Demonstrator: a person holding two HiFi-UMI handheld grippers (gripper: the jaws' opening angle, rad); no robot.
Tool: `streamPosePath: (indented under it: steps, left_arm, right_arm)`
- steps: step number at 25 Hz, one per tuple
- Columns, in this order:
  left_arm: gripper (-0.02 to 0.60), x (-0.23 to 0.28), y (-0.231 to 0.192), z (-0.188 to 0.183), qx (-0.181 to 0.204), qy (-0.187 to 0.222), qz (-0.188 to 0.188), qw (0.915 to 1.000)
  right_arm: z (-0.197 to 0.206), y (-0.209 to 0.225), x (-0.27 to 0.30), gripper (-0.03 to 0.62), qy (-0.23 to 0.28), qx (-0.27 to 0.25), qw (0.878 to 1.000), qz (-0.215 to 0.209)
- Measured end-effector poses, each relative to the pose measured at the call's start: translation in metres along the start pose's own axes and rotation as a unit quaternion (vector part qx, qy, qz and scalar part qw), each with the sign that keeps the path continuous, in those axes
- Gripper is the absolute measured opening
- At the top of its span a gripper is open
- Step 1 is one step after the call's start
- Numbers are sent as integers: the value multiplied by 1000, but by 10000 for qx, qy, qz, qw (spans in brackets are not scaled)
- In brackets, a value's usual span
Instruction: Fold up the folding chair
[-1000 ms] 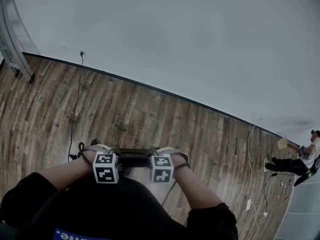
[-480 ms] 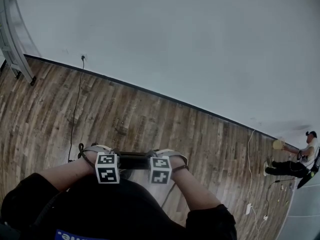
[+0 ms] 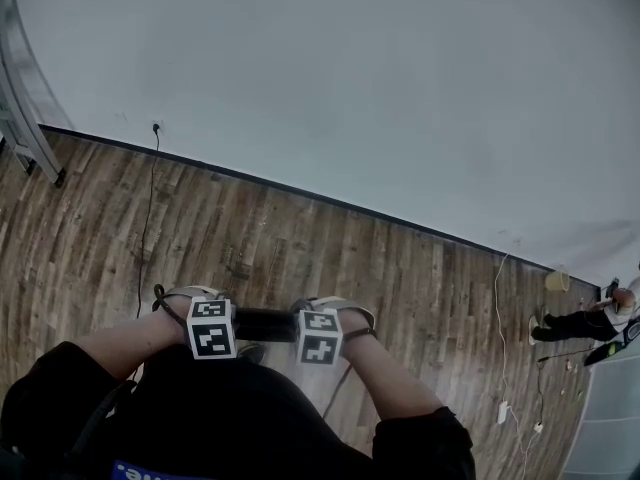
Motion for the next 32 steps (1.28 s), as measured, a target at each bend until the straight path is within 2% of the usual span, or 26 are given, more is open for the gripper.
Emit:
streamPosePath:
  steps: [9, 20, 26, 32]
  left_arm:
    - [52, -16, -54, 7, 150, 97, 245, 9995]
    - [54, -51, -169, 25, 676, 60, 514, 9964]
    - [54, -70, -230, 33, 865, -79, 496, 9950]
    - [54, -78, -291, 33, 715, -166, 379, 9966]
  right_arm:
    - [-19, 47, -4, 46, -223, 312, 9992, 112]
    - [-52, 151, 0, 44, -221, 904, 9948, 409]
    - [-67, 211, 4, 46, -201, 967, 9938, 508]
    - [-71, 278, 5, 46, -108, 744, 9963, 404]
Point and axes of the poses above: the fingertips, and each gripper's own axes: x forward along the fingers, y to its right, z out of its underside, the point moved 10 cm from there along -x, backward along the fingers, and after that the axes turned 13 degrees about y, right-handed, at the moved point
